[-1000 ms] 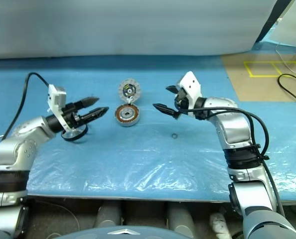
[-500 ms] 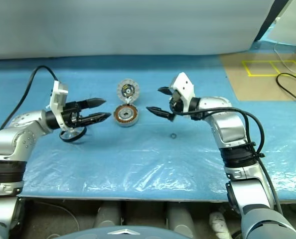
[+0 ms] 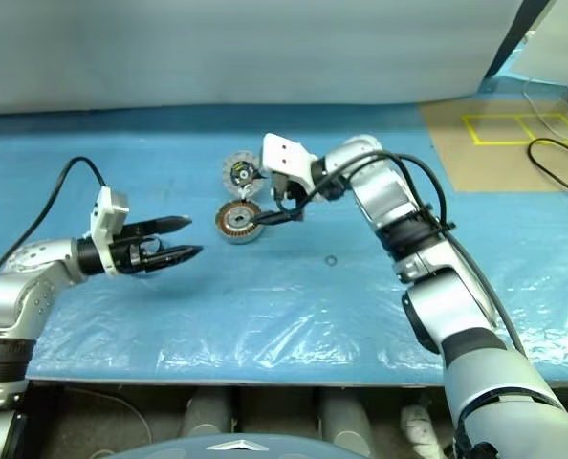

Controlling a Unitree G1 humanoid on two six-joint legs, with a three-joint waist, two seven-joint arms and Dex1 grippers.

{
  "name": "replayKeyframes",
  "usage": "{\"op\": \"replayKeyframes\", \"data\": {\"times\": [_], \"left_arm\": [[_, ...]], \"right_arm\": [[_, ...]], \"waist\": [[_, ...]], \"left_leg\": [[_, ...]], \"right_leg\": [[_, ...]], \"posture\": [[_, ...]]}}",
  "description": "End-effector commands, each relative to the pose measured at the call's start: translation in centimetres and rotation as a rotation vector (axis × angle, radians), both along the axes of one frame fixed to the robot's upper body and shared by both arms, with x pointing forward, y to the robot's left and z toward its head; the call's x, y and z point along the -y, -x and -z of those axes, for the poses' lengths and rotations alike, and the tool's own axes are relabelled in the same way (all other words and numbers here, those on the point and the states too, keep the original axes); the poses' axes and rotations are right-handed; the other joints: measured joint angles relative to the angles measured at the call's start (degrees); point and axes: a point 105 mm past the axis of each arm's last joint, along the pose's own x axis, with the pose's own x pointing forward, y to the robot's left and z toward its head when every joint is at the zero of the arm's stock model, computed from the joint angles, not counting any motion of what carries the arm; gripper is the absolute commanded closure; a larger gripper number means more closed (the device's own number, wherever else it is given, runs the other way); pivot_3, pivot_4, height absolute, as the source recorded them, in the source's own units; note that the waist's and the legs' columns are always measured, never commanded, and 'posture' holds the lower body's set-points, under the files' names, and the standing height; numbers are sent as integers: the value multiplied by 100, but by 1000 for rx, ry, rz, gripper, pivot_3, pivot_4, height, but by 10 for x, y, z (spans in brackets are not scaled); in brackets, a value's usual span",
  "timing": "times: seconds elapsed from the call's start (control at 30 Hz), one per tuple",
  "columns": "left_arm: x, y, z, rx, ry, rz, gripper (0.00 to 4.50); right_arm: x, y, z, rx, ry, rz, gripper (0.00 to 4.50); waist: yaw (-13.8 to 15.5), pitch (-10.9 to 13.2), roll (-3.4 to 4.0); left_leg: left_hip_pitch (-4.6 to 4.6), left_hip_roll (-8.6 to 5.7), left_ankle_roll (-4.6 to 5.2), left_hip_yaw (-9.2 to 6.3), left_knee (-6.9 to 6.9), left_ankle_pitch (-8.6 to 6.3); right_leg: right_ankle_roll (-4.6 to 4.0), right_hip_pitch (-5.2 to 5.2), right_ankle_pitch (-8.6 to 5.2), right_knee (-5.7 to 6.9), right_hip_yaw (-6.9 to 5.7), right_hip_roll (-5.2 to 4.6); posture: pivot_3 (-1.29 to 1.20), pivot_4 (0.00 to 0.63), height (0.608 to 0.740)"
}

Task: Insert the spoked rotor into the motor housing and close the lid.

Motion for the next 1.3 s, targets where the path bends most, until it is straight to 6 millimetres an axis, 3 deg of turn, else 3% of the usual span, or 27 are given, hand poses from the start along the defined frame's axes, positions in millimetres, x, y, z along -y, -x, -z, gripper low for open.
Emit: {"op": "replayKeyframes", "data": {"times": [0.03,0.3,0.7,0.97,1.3], "left_arm": [[6,6,-11,67,22,-9,467],[13,21,-1,63,61,-66,467],[9,31,2,61,62,-115,467],[16,33,7,54,65,-113,467],[19,35,11,43,77,-116,467]], "right_arm": [[-14,-1,2,-35,85,-63,0],[-32,-10,33,-45,262,-80,0],[-44,-17,48,-6,302,-23,0],[-40,-20,72,18,348,24,0],[-38,-22,84,51,396,42,0]], "waist": [[16,2,-4],[13,4,-6],[0,8,0],[7,8,0],[14,10,4]], "left_leg": [[-13,2,1,-1,3,0],[-29,29,2,-3,6,-1],[-25,43,3,0,11,-2],[-26,43,2,-1,15,-2],[-17,55,3,10,29,-2]], "right_leg": [[-1,-10,0,7,-4,0],[-28,-19,-14,17,-40,0],[-35,-20,-16,23,-44,6],[-36,-19,-15,24,-46,5],[-38,-7,-15,29,-49,3]], "posture": [[0,150,740],[0,150,740],[0,150,740],[0,150,740],[0,150,740]]}}
